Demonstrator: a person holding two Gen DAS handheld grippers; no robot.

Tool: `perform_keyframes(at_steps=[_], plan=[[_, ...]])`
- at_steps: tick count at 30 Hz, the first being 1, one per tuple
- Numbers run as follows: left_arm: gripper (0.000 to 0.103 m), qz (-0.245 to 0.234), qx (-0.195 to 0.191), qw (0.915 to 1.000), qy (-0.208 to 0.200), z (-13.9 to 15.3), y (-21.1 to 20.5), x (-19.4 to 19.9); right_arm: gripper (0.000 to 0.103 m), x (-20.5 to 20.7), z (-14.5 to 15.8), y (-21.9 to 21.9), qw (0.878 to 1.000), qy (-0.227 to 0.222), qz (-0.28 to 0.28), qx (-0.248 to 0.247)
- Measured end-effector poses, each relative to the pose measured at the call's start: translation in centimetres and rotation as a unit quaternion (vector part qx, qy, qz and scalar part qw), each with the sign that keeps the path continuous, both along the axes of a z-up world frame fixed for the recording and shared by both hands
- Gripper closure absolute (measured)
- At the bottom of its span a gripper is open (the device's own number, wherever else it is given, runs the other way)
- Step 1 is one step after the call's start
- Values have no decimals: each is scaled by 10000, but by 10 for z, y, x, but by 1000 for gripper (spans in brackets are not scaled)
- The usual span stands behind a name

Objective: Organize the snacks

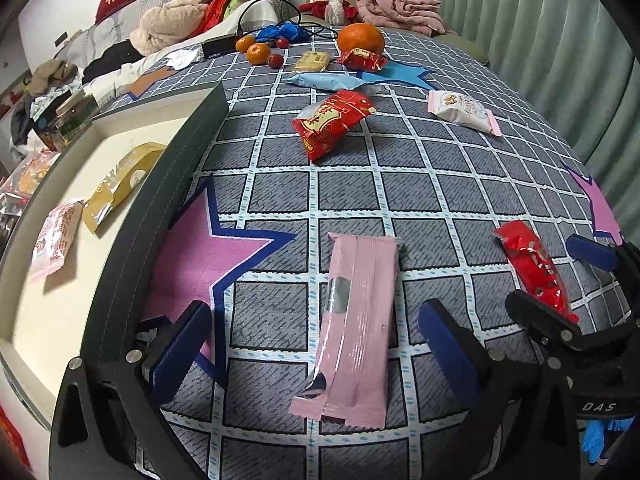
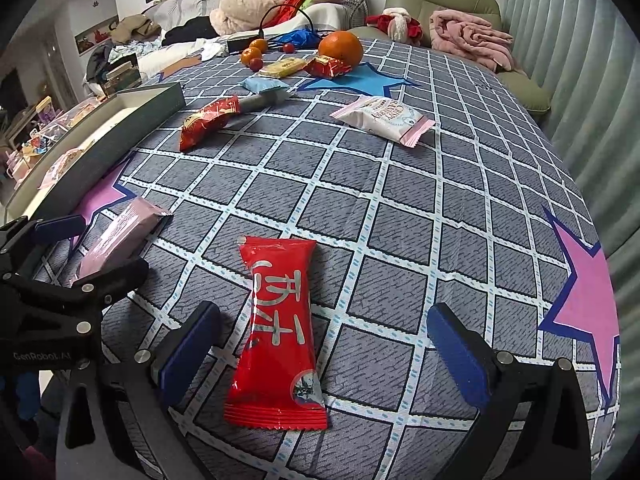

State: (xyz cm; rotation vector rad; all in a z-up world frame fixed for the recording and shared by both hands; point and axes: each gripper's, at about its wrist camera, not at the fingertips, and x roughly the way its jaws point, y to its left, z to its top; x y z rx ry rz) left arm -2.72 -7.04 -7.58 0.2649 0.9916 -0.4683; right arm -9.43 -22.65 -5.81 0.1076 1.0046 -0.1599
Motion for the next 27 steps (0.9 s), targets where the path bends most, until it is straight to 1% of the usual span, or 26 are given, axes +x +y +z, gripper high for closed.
perform_keyframes(at_steps=[27], plan=[[0,6,0,10000,-4,0,1,0,0,-3,1,0,10000,-42,-1,-12]])
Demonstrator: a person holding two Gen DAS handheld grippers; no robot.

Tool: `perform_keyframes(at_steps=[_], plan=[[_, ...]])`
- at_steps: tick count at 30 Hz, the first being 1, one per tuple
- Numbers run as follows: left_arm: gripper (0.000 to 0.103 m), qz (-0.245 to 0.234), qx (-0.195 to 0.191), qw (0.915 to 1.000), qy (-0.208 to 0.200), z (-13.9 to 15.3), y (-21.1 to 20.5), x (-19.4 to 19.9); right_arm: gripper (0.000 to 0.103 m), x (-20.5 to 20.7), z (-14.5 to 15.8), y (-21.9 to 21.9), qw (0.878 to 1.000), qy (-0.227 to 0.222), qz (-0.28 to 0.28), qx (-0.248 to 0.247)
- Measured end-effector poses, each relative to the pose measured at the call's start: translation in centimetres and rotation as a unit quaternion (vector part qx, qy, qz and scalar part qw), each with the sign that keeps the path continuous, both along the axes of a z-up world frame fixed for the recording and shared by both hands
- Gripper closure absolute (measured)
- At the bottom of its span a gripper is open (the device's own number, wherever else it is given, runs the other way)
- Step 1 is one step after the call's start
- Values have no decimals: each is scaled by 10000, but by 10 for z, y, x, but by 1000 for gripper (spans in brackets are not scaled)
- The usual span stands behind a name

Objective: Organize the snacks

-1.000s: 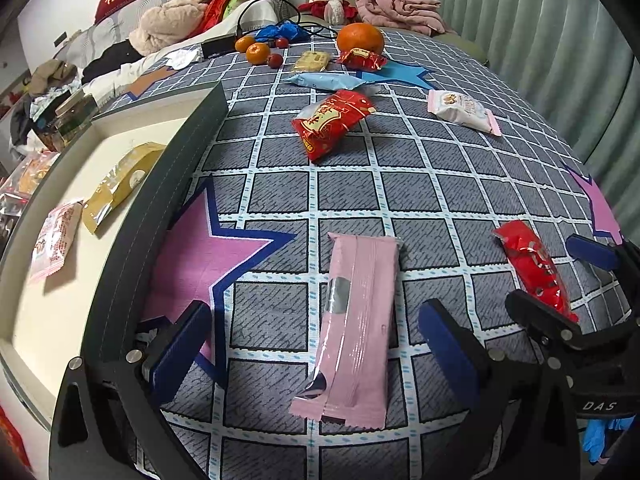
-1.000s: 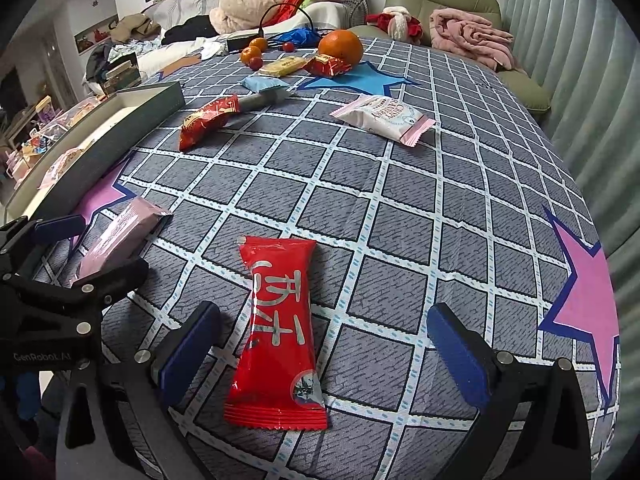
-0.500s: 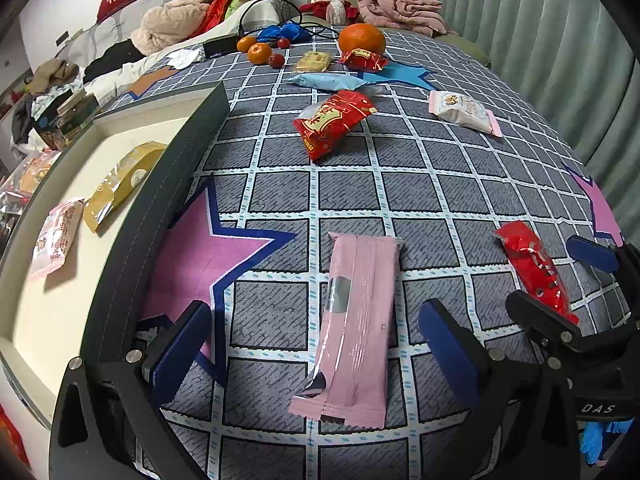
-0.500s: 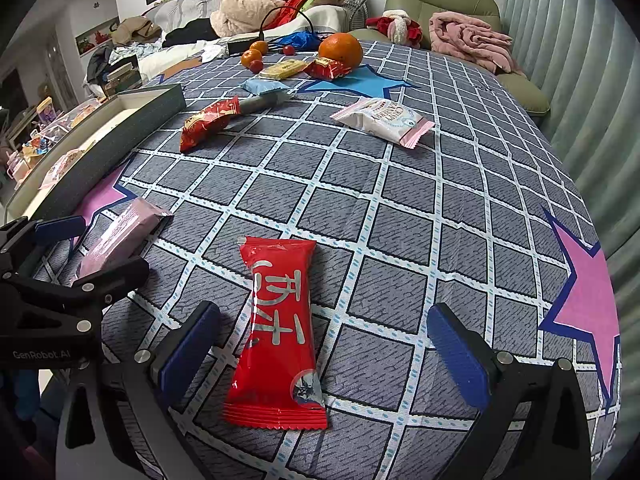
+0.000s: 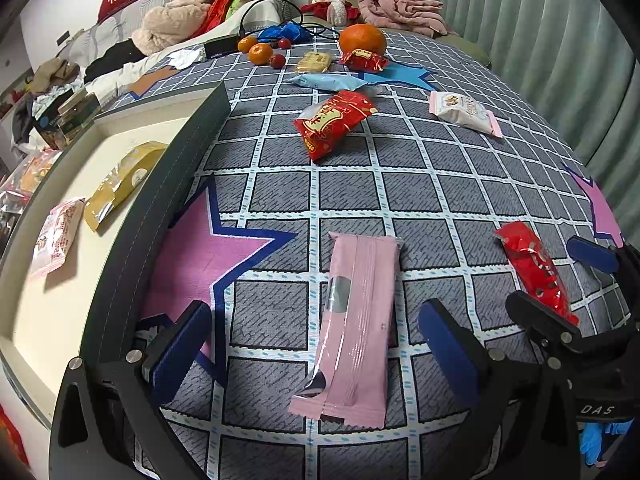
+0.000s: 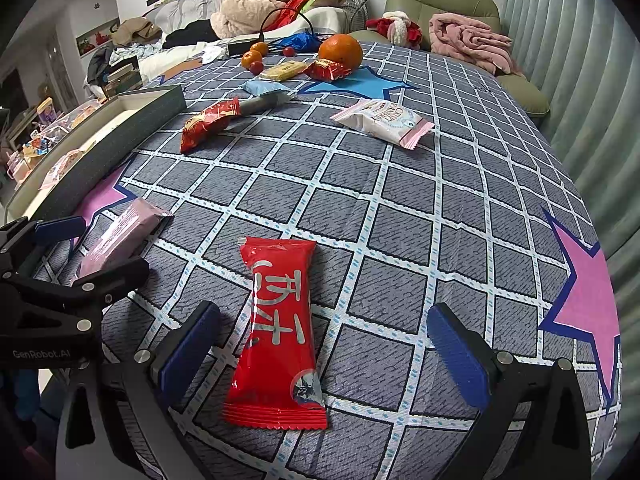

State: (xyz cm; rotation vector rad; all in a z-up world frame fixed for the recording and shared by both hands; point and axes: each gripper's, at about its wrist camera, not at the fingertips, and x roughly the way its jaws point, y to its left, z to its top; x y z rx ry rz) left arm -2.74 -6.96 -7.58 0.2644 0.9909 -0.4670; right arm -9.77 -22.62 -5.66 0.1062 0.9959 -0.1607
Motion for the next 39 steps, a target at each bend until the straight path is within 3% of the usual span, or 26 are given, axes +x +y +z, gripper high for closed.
perform_keyframes(at_steps=[39], plan=[[0,15,0,10000,0,0,1,0,0,-3,0,1,10000,-30,-1,-10]])
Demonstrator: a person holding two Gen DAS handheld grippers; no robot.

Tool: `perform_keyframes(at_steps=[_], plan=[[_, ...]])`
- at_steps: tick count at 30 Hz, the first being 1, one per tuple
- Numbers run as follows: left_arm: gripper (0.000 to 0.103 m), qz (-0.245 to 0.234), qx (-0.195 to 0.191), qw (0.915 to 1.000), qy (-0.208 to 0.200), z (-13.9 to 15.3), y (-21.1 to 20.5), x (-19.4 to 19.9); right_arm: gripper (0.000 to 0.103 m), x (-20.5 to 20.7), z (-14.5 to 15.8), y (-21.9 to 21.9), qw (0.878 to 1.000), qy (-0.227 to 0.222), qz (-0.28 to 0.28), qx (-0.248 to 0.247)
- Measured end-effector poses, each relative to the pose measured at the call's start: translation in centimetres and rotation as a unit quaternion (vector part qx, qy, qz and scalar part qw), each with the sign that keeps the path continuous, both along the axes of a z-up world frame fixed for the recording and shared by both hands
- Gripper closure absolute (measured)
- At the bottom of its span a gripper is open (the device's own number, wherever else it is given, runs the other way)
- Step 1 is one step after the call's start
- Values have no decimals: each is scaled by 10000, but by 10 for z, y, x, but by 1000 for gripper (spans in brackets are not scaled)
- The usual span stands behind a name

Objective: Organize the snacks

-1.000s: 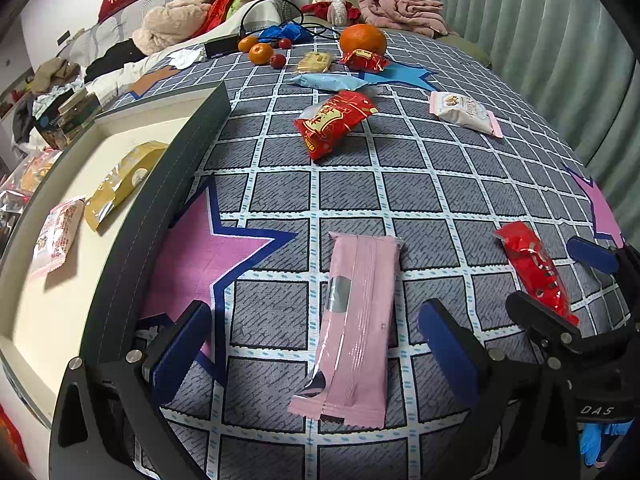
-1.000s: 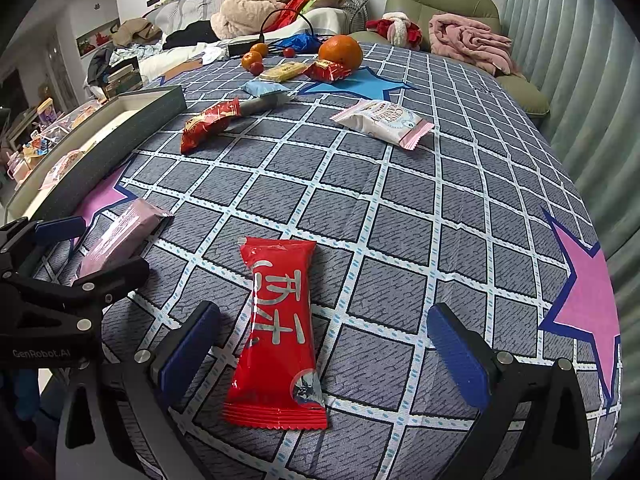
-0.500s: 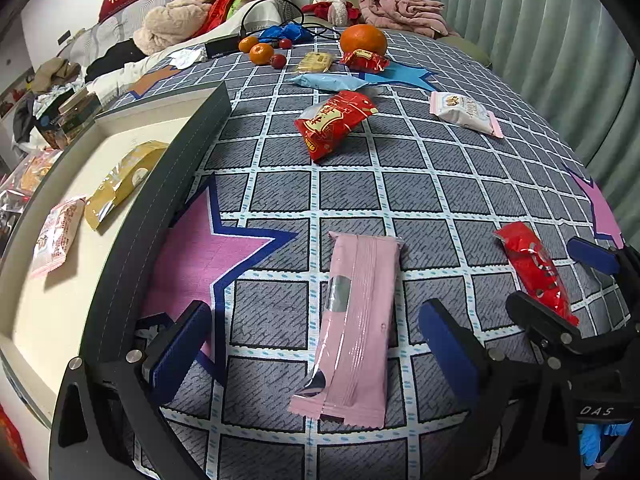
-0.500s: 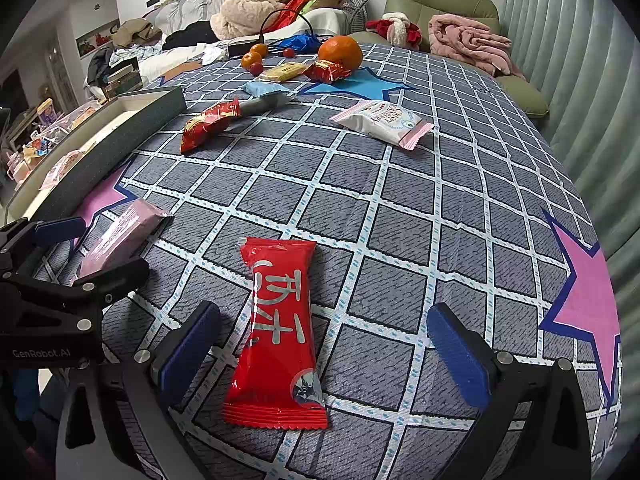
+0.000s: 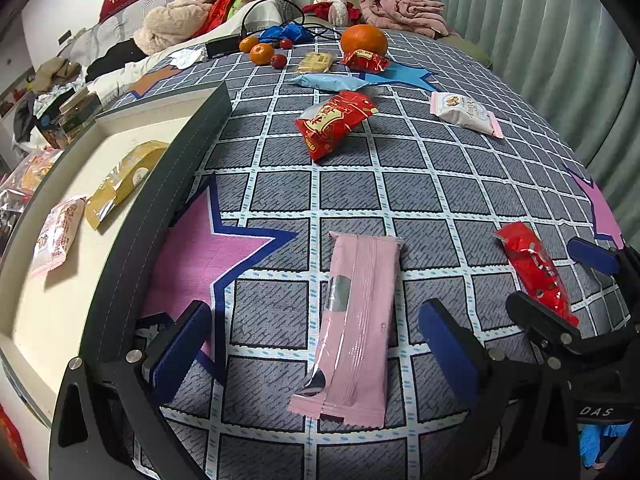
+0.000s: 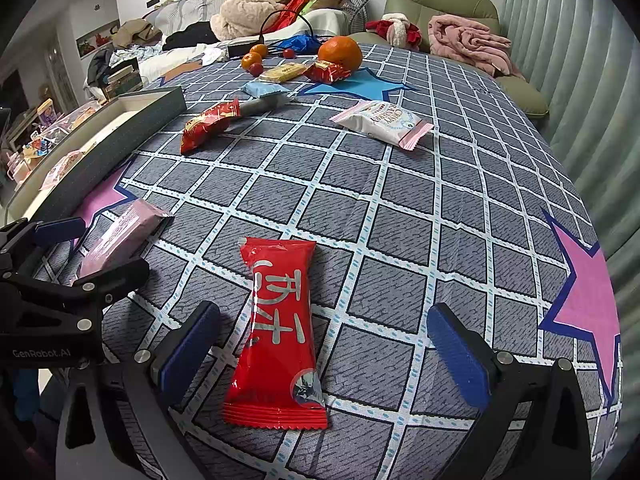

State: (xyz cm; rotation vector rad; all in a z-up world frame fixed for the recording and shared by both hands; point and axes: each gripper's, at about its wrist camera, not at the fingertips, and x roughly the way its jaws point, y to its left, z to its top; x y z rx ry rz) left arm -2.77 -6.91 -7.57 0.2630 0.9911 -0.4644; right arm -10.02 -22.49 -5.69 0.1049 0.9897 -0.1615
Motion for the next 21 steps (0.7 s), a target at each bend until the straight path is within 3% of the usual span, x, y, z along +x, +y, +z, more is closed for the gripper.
perform_keyframes(at_steps=[21], plan=[[0,3,0,10000,0,0,0,0,0,-1,-1,0,10000,-12,-2,-3]])
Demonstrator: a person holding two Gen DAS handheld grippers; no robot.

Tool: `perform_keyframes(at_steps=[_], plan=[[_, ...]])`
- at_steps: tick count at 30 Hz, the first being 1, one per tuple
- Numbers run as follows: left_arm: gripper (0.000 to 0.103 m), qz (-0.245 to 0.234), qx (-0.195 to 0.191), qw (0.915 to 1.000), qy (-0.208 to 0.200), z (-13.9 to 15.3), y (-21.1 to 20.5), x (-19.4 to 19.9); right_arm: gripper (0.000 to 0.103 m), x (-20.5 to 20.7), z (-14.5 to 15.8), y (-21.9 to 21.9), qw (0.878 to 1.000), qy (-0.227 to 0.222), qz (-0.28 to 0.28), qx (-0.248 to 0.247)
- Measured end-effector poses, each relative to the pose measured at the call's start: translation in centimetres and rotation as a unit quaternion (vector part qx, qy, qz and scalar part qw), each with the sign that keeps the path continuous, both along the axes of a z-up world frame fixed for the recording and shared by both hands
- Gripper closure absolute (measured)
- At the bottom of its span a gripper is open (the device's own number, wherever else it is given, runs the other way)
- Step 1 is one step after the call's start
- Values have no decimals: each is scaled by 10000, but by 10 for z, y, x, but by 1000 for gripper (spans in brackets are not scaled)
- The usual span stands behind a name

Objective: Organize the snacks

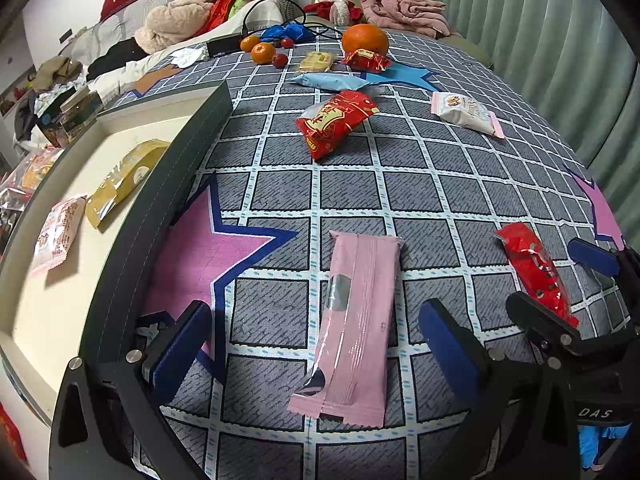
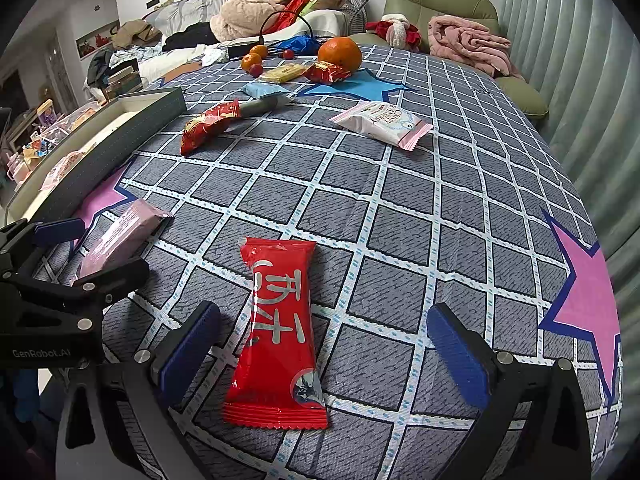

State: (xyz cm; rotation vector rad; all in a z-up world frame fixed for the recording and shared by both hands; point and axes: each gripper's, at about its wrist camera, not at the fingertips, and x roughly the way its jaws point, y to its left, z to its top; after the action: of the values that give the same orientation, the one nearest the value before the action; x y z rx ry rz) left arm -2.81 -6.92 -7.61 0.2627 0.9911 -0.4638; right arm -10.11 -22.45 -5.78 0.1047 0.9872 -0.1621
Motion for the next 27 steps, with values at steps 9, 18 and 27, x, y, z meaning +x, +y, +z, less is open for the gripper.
perform_keyframes(at_steps=[9,18,27], plan=[[0,2,2,10000,1,0,0,0,0,0,0,0,10000,-2,-1,-1],[0,-63,29,10000,57,0,0,1,0,1,3,-1,9999,100,-26,8],[0,-309,187,9989,313,1,-4,6,0,14,3,-5,9981,499,362,97]])
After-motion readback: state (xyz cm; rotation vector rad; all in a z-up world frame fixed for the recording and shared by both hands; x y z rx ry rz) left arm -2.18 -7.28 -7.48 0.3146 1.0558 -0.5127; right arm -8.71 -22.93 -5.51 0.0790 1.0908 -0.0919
